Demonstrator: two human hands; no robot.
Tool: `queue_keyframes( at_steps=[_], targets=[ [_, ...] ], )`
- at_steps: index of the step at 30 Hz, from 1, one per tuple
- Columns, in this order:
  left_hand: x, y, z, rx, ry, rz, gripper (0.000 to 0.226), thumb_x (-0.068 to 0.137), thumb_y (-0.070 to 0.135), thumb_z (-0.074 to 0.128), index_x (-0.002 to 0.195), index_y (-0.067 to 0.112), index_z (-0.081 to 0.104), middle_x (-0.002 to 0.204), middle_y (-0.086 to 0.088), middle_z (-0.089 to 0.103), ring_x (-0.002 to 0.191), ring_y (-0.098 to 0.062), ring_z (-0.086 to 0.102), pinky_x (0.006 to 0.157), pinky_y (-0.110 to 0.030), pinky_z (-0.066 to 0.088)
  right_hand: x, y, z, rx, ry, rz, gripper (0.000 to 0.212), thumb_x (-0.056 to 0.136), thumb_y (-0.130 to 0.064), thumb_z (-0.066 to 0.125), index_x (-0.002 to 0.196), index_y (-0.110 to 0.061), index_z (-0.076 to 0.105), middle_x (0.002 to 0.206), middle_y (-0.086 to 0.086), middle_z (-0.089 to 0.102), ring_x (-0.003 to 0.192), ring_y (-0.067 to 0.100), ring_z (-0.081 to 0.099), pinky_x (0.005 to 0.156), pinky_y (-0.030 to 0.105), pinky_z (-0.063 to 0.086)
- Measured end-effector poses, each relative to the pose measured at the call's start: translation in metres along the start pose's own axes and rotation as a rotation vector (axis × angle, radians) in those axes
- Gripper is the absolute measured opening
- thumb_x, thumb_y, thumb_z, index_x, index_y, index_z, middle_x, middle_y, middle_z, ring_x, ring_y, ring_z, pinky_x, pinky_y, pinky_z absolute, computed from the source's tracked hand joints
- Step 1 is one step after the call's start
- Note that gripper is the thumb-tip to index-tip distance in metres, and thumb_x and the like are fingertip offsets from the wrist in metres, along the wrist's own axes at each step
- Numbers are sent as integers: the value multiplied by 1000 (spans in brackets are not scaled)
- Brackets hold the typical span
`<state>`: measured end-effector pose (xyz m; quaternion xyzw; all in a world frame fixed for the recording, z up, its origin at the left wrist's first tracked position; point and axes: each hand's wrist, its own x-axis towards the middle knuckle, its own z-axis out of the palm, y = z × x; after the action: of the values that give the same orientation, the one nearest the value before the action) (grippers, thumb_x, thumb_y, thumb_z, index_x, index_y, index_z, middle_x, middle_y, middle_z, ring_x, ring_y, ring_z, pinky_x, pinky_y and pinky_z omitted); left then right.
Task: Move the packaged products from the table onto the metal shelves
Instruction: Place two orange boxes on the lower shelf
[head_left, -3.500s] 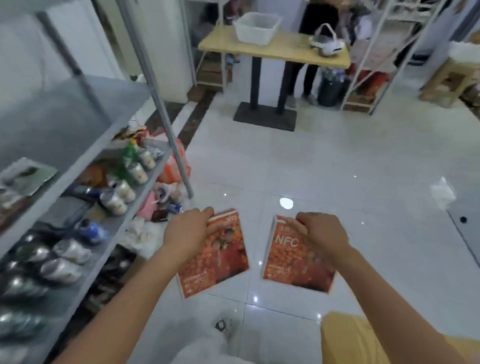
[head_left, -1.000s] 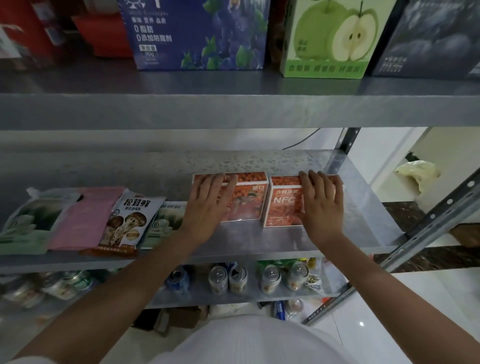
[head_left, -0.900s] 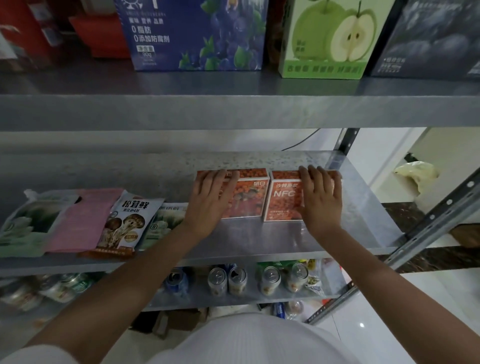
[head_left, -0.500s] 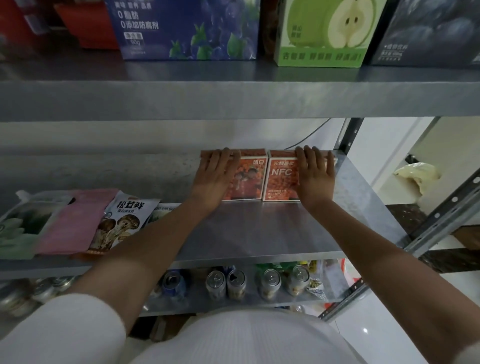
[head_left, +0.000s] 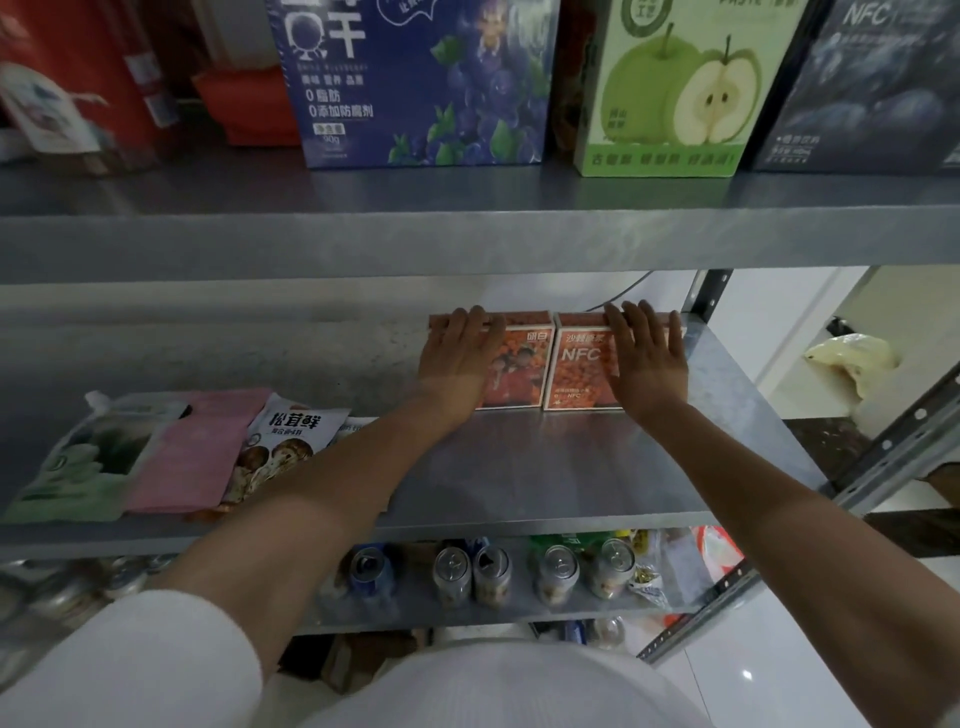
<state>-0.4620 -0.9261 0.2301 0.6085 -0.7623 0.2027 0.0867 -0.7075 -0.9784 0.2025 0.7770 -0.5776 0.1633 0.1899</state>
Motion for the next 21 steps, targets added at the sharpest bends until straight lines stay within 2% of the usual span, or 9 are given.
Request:
queue_keyframes(
  at_steps=[3, 6, 8, 11, 14, 17, 19, 21],
  targets=[
    [9, 0, -15, -115, -90, -69, 49, 88, 26, 55, 134, 14, 44, 129, -12, 45, 118, -31, 42, 97, -41, 35, -8, 1, -7, 50, -34, 41, 80, 78, -23, 75, 146, -13, 36, 148, 18, 39, 141, 36, 29, 115, 48, 5],
    [14, -1, -26, -185, -46, -142, 42, 92, 29, 53, 131, 15, 46, 128, -11, 47, 116, -29, 42, 95, -41, 37, -19, -2, -18, 82, -65, 143, 77, 81, -21, 70, 148, -15, 33, 153, 15, 32, 144, 33, 22, 117, 50, 4],
    [10, 2, -24, -207, 0, -99, 39, 92, 26, 54, 128, 13, 50, 126, -12, 49, 114, -31, 45, 92, -41, 39, -31, -7, -29, 94, -54, 222, 72, 83, -23, 67, 147, -15, 34, 154, 13, 30, 145, 30, 19, 118, 49, 2],
    [-8, 15, -18, -285, 86, 58, 31, 90, 24, 59, 119, 13, 58, 123, -11, 55, 111, -33, 52, 86, -42, 48, -62, -19, -45, 160, -96, 416, 59, 87, -24, 60, 142, -16, 42, 155, 10, 28, 145, 26, 18, 118, 47, 3],
    [-33, 36, -14, -400, -72, 251, 30, 95, 28, 49, 119, 12, 57, 128, -11, 52, 119, -31, 47, 93, -46, 44, -110, -36, -57, 220, -237, 694, 49, 89, -29, 58, 135, -16, 51, 152, 9, 34, 141, 28, 28, 116, 45, 17],
    [-66, 55, -12, -494, -305, 456, 29, 98, 30, 44, 118, 13, 54, 121, -9, 51, 114, -29, 47, 92, -41, 41, -169, -66, -70, 277, -525, 992, 43, 92, -39, 51, 131, -22, 54, 140, 5, 49, 129, 26, 45, 106, 40, 35],
    [-95, 65, -12, -468, -467, 623, 32, 96, 33, 44, 122, 16, 52, 121, -8, 51, 114, -30, 47, 90, -39, 41, -210, -98, -81, 351, -719, 1172, 41, 93, -42, 48, 130, -23, 52, 135, 4, 53, 123, 25, 50, 99, 36, 40],
    [-127, 71, -9, -370, -619, 834, 35, 95, 36, 44, 125, 17, 50, 124, -7, 52, 115, -29, 48, 88, -37, 41, -249, -138, -92, 440, -848, 1306, 47, 95, -46, 47, 136, -23, 46, 137, 3, 51, 125, 24, 49, 99, 35, 39]
  ],
)
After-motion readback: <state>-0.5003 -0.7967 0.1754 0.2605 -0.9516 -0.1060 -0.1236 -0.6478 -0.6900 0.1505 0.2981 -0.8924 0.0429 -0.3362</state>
